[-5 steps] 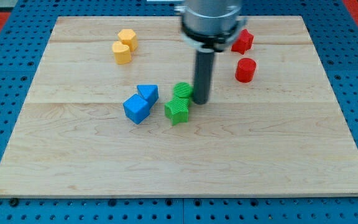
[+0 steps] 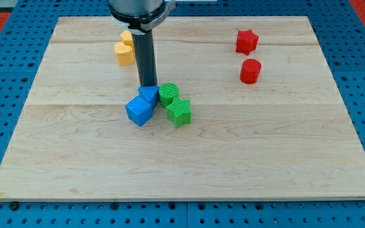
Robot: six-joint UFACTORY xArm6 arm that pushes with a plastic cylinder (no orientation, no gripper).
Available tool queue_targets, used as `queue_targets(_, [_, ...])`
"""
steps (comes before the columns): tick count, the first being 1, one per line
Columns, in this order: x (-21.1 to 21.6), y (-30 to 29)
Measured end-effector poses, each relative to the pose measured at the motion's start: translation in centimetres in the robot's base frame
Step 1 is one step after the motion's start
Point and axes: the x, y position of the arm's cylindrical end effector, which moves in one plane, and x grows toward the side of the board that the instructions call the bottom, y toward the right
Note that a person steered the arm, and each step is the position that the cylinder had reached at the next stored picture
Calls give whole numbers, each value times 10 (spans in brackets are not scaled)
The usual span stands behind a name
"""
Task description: Move blue cube towards green star
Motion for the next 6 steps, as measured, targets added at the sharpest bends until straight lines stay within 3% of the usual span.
queue_targets(3, [54, -33])
queue_targets(4, [55, -94])
queue_targets(6, [126, -62])
